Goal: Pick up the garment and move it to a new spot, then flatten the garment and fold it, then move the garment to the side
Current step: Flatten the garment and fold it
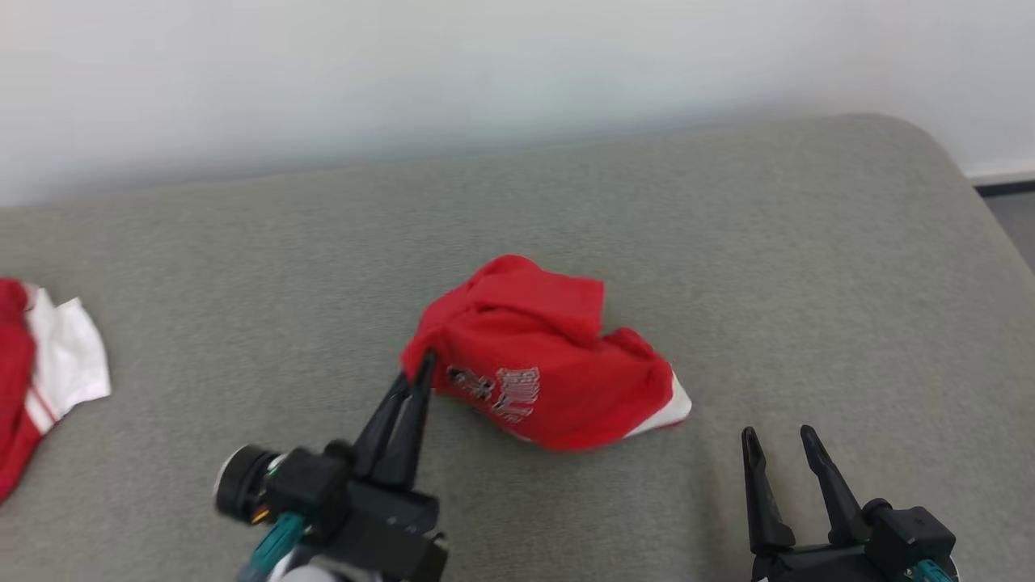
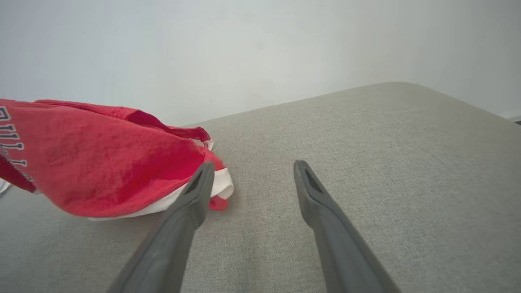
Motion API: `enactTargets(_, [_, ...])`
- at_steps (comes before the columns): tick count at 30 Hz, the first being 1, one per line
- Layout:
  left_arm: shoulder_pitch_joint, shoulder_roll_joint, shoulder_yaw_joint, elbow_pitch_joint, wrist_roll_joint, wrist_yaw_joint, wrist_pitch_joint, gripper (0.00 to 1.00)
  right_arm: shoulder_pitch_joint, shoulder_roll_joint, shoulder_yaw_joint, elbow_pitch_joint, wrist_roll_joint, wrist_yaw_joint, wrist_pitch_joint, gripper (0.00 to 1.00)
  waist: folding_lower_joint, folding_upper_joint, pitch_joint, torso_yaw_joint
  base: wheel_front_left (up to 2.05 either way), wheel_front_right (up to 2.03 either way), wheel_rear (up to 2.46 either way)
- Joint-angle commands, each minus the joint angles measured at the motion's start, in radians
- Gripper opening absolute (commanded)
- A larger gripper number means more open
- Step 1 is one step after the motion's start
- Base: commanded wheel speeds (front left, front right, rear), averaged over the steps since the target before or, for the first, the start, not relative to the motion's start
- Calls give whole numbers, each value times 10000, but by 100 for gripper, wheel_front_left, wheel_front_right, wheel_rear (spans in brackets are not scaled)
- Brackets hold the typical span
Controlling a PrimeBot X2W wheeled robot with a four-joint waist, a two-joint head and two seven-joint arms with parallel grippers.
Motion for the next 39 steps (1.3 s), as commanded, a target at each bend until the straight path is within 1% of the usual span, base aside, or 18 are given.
enactTargets(1, [339, 148, 104, -133, 49, 46, -29, 0, 128, 11, 23, 4, 96, -22, -5, 100, 1, -1, -319, 928, 0, 0, 0])
enactTargets(5, [1382, 485, 558, -620, -124, 283, -29, 0, 168, 6, -15, 4, 108, -22, -5, 100, 1, -1, -321, 1327, 0, 0, 0])
enactTargets(8, [2172, 751, 853, -574, -181, 474, -29, 0, 133, 13, 36, 42, 98, -22, -5, 100, 1, -1, -283, 1457, 0, 0, 0])
enactTargets(12, [2842, 731, 1232, -215, -397, 571, -29, 0, 57, 6, 60, 67, 64, -22, -7, 100, 1, -1, -249, 1469, 0, 0, 0])
enactTargets(14, [2885, 755, 1321, 32, -321, 499, -29, 0, 34, 8, 89, 89, 19, -22, -7, 100, 1, -1, -264, 1419, 0, 0, 0])
enactTargets(16, [2838, 648, 1417, 269, -330, 469, -29, 0, 42, 6, 64, 90, -32, -22, -7, 100, 1, -1, -280, 1372, 0, 0, 0])
enactTargets(18, [2669, 571, 1531, 365, -217, 437, -29, 58, 74, 10, 15, 82, -63, -22, -6, 100, 1, -1, -299, 1342, 0, 0, 0])
enactTargets(19, [2584, 507, 1617, 340, -166, 430, -29, 100, 94, 10, -9, 83, -70, -22, -6, 100, 1, -1, -310, 1334, 0, 0, 0])
enactTargets(27, [2599, 209, 2530, -685, 343, 513, -29, 100, 142, 10, -51, 88, -17, -22, -5, 100, 1, -1, -401, 1313, 0, 0, 0])
enactTargets(30, [2719, 97, 2836, -940, 435, 398, -29, 100, 177, 10, -12, 82, 35, -22, -5, 100, 1, -1, -433, 1343, 0, 0, 0])
enactTargets(34, [2733, -116, 3117, -1280, 611, 370, -29, 100, 233, 10, 42, 90, -25, -22, -6, 100, 1, -1, -504, 1452, 0, 0, 0])
enactTargets(38, [2796, -255, 3215, -1266, 733, 294, -29, 100, 182, 10, 98, 107, -72, -22, -6, 100, 1, -1, -562, 1490, 0, 0, 0])
enactTargets(39, [2869, -319, 3268, -1158, 771, 211, -29, 100, 182, 10, 168, 129, -81, -22, -6, 100, 1, -1, -625, 1497, 0, 0, 0])
